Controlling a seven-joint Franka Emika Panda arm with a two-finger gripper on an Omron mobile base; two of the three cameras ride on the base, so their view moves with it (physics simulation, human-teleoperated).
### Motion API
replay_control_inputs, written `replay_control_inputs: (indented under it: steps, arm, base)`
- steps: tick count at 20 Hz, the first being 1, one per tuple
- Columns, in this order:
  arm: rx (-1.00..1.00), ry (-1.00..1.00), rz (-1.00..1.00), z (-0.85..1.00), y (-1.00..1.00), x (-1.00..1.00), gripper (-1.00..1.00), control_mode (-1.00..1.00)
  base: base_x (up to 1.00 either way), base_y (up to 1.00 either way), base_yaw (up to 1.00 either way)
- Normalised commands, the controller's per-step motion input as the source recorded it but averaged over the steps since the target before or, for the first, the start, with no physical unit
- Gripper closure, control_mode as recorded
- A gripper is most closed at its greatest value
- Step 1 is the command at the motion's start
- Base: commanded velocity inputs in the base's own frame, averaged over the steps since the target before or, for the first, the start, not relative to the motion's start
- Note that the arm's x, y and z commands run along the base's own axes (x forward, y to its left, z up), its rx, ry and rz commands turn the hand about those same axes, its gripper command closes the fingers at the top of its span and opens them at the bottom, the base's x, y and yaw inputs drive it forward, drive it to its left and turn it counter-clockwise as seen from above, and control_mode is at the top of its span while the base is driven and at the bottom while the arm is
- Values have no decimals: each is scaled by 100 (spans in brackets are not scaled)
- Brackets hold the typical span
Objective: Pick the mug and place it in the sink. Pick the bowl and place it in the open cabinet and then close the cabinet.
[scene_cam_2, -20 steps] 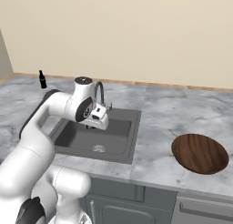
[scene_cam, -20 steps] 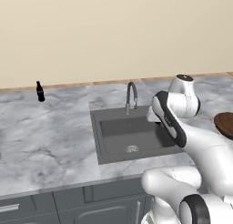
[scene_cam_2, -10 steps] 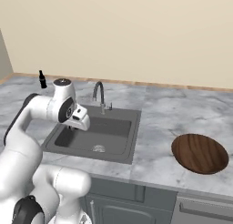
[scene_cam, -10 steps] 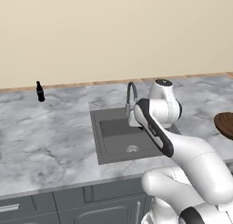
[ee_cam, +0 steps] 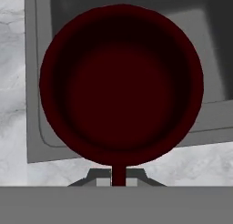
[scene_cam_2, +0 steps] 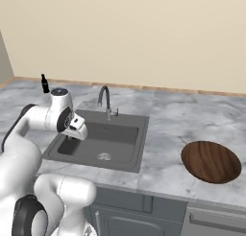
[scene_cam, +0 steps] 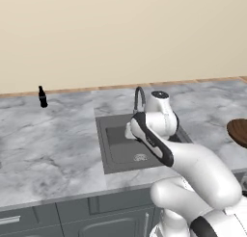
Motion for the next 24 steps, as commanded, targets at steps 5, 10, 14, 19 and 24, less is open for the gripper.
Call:
replay_control_inputs:
  steps: [5, 10, 14, 19, 24]
  arm:
    - [0, 2, -4, -9, 6, 24, 100, -100]
    - [0, 1, -9, -11, 1, 23, 100, -100]
    - [0, 1, -10, -22, 0, 6, 100, -100]
    - [0, 0, -9, -26, 0, 0, 100, -100]
    - [0, 0, -7, -17, 0, 0, 100, -100]
  base:
    - [0, 0, 0]
    - [0, 0, 0]
    - [0, 0, 0]
    - [0, 0, 0]
    - [0, 0, 0]
